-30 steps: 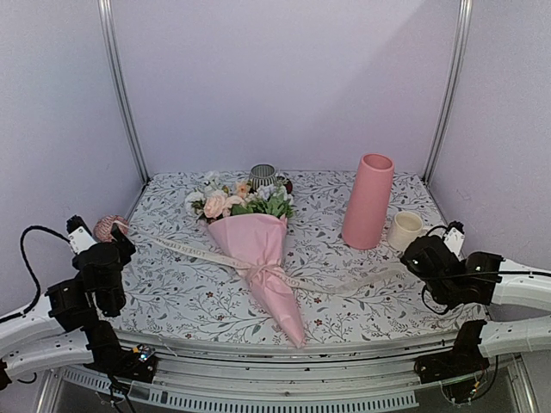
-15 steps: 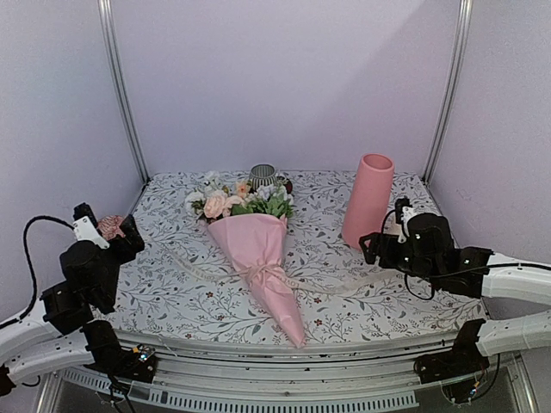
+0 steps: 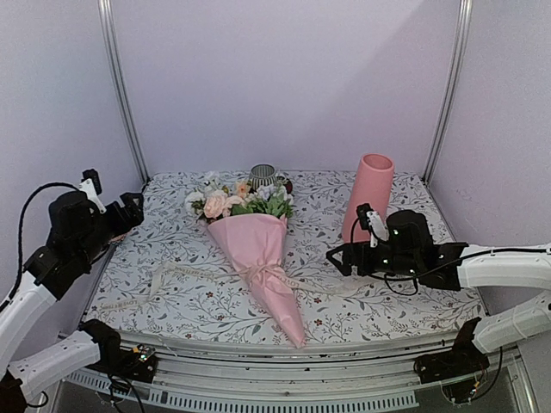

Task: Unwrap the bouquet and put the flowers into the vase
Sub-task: Move the tied bouquet to the center of the board.

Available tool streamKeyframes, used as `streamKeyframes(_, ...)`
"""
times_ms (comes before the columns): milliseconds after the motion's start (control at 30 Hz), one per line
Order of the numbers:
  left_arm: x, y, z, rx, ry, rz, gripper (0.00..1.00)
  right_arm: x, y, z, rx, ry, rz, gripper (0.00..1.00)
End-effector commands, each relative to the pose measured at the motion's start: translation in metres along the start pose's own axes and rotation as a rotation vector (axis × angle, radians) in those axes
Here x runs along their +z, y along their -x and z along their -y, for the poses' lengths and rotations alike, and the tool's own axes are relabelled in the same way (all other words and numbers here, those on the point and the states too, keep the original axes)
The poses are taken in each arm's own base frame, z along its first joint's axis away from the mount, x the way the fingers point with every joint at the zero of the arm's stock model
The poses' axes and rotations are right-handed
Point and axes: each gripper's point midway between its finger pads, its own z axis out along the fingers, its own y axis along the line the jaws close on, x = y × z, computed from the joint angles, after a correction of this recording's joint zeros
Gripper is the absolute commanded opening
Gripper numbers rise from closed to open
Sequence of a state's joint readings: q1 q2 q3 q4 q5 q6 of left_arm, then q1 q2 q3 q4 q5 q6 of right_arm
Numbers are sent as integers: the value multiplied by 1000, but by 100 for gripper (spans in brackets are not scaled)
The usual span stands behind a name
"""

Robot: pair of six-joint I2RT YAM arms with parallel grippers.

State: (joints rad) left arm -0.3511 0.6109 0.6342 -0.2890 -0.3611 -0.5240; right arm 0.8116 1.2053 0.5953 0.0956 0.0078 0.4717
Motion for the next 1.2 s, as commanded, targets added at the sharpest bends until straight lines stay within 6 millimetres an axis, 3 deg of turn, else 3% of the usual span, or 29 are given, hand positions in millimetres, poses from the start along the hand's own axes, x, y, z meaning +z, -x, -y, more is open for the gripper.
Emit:
streamKeyframes(0,-2,-67,78,12,-491,-279,96,9,-11,-27,-24,135,-53,96)
streamKeyframes(133,14,-132,77,-52,-533,-473,95,19,-33,-36,-48,165,-115,97)
streamKeyframes(267,24,-165,73,-96,-545,-538,97,30,-54,-50,-85,207,-178,100)
streamKeyframes(500,37,-188,82,-120,-608,-584,98,55,-81,-70,-73,291,-268,99)
streamKeyframes(900,67,-214,91,-133,-623,-644,98,97,-82,-83,-95,309,-312,99)
streamKeyframes(1167,80,-229,94,-135,-636,-682,98,104,-108,-88,-75,357,-398,99)
